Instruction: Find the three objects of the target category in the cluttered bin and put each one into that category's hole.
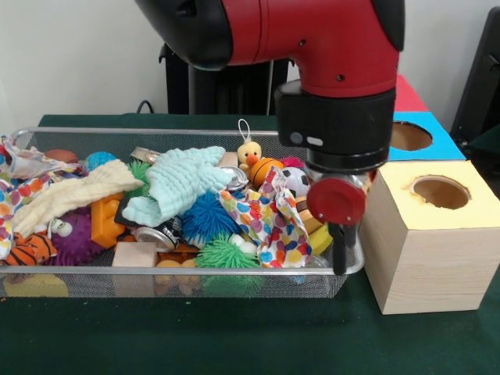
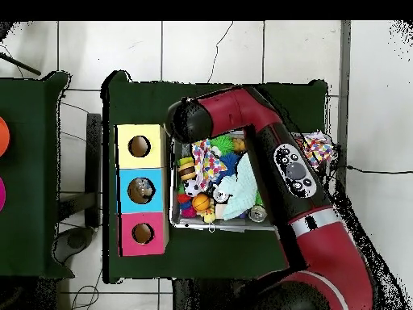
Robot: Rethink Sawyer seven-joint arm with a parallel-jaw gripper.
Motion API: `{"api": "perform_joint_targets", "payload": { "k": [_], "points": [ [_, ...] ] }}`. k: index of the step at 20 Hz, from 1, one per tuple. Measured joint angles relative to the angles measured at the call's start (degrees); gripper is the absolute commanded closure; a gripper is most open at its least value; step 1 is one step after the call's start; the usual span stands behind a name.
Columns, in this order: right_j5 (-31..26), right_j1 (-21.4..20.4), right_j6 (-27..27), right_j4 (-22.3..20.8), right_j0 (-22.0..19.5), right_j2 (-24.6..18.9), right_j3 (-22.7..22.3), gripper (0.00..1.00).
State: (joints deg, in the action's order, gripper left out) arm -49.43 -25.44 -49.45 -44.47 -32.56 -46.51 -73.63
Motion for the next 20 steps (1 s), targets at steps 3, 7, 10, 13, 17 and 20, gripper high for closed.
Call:
{"api": "perform_joint_targets", "payload": {
  "k": [3,7,10,13,17,20],
  "points": [
    [0.0,-0.9,0.0,0.0,-1.3,-0.3,-2.3,0.0],
    [0.0,-1.8,0.0,0.0,-2.9,-0.8,-5.0,0.0],
    [0.0,-2.3,0.0,0.0,-3.9,-1.4,-6.9,0.0],
    [0.0,-2.6,0.0,-0.1,-4.3,-1.6,-7.8,0.0],
    [0.1,-3.0,0.0,-0.3,-4.2,-1.8,-9.0,0.0],
    [0.3,-3.1,0.0,-0.4,-4.2,-1.9,-9.8,0.0]
  ]
}}
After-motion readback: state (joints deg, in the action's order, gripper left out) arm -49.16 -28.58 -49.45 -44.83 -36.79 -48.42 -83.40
